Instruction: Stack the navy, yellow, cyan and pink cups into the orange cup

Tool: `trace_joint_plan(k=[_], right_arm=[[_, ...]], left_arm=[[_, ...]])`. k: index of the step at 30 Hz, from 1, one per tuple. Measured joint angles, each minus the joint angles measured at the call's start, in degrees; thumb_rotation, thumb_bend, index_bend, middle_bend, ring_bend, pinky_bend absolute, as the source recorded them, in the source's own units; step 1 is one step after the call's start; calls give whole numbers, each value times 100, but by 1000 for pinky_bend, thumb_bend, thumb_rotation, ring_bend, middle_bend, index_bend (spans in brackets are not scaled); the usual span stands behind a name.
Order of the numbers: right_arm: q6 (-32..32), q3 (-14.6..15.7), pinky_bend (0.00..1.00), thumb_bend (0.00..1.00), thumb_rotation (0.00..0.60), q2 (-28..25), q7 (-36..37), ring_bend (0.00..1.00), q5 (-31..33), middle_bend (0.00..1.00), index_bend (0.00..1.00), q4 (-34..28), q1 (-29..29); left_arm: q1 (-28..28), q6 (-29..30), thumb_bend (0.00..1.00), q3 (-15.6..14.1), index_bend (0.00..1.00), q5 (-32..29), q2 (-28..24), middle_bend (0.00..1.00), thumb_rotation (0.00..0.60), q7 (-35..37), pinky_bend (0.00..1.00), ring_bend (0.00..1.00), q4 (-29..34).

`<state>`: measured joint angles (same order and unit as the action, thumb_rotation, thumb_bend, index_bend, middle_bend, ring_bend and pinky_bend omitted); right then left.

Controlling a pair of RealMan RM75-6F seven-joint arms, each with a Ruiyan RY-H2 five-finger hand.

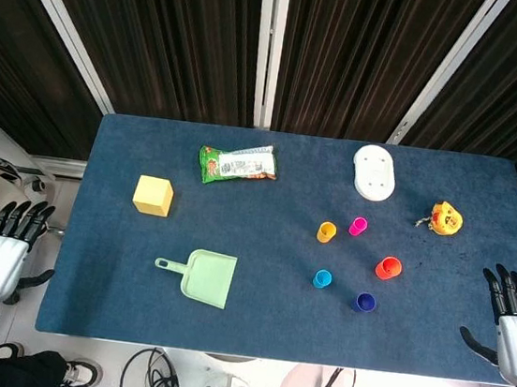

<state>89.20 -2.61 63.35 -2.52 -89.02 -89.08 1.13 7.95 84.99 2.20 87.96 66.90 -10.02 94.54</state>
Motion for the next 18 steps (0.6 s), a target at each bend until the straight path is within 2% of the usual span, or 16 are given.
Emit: trace_joint_plan(k=[7,14,18], right_arm=[[-112,20,0,81,600,8,-108,0,54,0,0,-81,17],[-401,86,0,83,600,-82,-443,0,50,6,0,-426,123],[-629,106,0,86,600,-134,-923,0,22,100,0,-633,257]], left_arm=[[-30,13,40,-37,61,46,-7,43,600,89,0,0,-50],[-18,-59,40,-2,61,-79,-8,43,600,116,0,0,-60],[0,-73,40,-13,61,-30,54,43,600,206,0,0,-127]])
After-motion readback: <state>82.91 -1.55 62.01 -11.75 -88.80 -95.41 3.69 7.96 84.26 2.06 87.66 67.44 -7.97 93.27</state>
